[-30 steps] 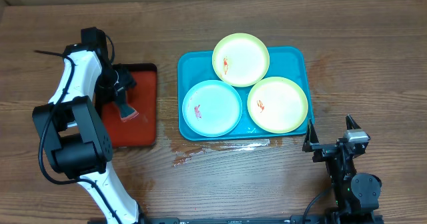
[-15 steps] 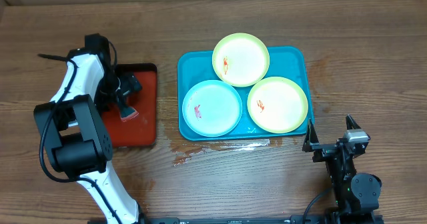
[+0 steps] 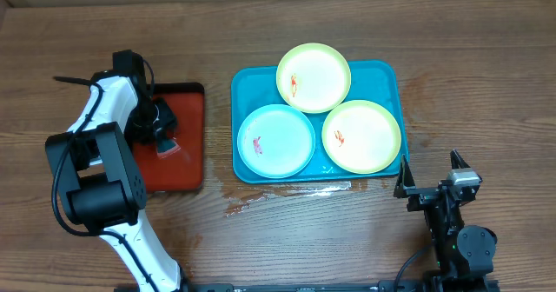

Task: Clean dirty plates on tray and stack at the side
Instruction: 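Dip and rub the held sponge in the red water with left gripper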

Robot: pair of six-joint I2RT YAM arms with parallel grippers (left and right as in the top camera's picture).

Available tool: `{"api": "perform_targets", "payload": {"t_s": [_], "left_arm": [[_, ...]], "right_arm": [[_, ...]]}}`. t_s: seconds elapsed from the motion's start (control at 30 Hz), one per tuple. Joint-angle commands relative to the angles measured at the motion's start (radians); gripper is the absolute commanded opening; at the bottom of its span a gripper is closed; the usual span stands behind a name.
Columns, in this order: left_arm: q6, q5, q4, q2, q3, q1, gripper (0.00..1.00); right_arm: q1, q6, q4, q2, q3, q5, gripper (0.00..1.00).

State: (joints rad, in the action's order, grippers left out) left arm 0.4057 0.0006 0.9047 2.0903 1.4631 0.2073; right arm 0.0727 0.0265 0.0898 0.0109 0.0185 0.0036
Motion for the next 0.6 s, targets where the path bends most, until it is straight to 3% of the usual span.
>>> {"api": "perform_targets", "payload": {"t_s": [0.0, 0.03, 0.07, 0.17, 0.2, 0.23, 0.27, 0.5, 0.57], "left_arm": [[-0.010, 0.003, -0.014, 0.016, -0.011, -0.005, 0.19], [-0.010, -0.014, -0.021, 0.016, -0.011, -0.005, 0.08], [-0.009, -0.036, -0.029, 0.016, -0.011, -0.005, 0.04], [-0.010, -0.065, -0.054, 0.016, -0.011, -0.005, 0.08], [-0.010, -0.064, -0.064, 0.016, -0.011, -0.005, 0.29], [-0.010, -0.063, -0.072, 0.016, -0.011, -0.005, 0.80], [-0.010, -0.064, -0.077, 0.016, -0.011, -0.005, 1.00], [-0.010, -0.063, -0.119, 0.016, -0.011, -0.005, 0.99], [-0.010, -0.063, -0.129, 0.016, -0.011, -0.005, 0.73]], "right_arm": [[-0.001, 0.004, -0.006, -0.008, -0.010, -0.005, 1.00], [-0.001, 0.004, -0.006, -0.008, -0.010, -0.005, 1.00], [-0.001, 0.004, -0.005, -0.008, -0.010, -0.005, 1.00], [-0.001, 0.004, -0.006, -0.008, -0.010, -0.005, 1.00], [-0.001, 0.004, -0.006, -0.008, -0.010, -0.005, 1.00], [-0.001, 0.004, -0.006, -0.008, -0.010, -0.005, 1.00], [-0.001, 0.004, -0.006, -0.008, -0.010, -0.005, 1.00], [-0.001, 0.004, -0.006, -0.008, -0.010, -0.005, 1.00], [-0.001, 0.004, -0.005, -0.008, -0.010, -0.005, 1.00]]}}
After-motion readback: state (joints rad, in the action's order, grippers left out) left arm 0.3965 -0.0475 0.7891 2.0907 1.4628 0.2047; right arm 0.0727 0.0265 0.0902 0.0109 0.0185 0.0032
